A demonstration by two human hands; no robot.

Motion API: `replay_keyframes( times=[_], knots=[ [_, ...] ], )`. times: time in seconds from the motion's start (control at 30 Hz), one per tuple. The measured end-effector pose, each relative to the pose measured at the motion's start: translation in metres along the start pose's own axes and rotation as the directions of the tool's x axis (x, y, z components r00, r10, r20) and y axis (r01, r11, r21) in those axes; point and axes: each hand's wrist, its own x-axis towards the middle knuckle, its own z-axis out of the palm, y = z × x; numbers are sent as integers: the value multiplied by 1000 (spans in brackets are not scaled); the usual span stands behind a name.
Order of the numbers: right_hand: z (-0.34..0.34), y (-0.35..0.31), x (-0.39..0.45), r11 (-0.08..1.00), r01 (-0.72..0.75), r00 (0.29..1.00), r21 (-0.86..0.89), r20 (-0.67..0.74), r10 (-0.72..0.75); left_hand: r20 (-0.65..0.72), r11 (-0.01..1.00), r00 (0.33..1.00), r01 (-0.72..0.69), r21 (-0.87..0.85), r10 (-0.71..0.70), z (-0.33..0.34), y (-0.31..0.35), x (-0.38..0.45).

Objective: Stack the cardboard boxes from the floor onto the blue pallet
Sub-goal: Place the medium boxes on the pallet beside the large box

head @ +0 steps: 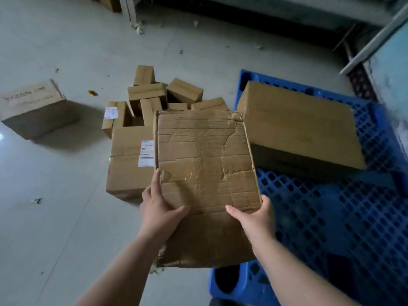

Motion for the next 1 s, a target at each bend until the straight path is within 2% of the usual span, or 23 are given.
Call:
replay_keyframes(
  times=[0.1, 0.37, 0.53, 0.67, 0.8, 1.0],
  knots=[
    [-42, 39, 18, 997, -64, 995, 48, -67, 67, 107, 998, 994, 4, 66, -11, 56, 6, -6],
    [-74, 120, 47, 980, -191, 968, 48, -158, 196, 231, 966, 973, -36, 257, -25, 142, -19, -5],
    [-71, 175, 63, 963, -270, 943, 27, -194, 269, 328, 947, 939, -11, 321, -101, 188, -59, 3],
    [-55, 211, 72, 934, -357, 922, -16, -169, 349, 382, 903, 909, -14, 430, -167, 206, -93, 4],
    [-48, 224, 83, 930, -356, 925, -96, -177, 336, 374, 869, 911, -39, 493, -172, 217, -112, 6],
    [-53, 211, 118, 943, -278, 951, -181, -192, 243, 358, 872, 924, -63, 486, -133, 231, -98, 32]
  ],
)
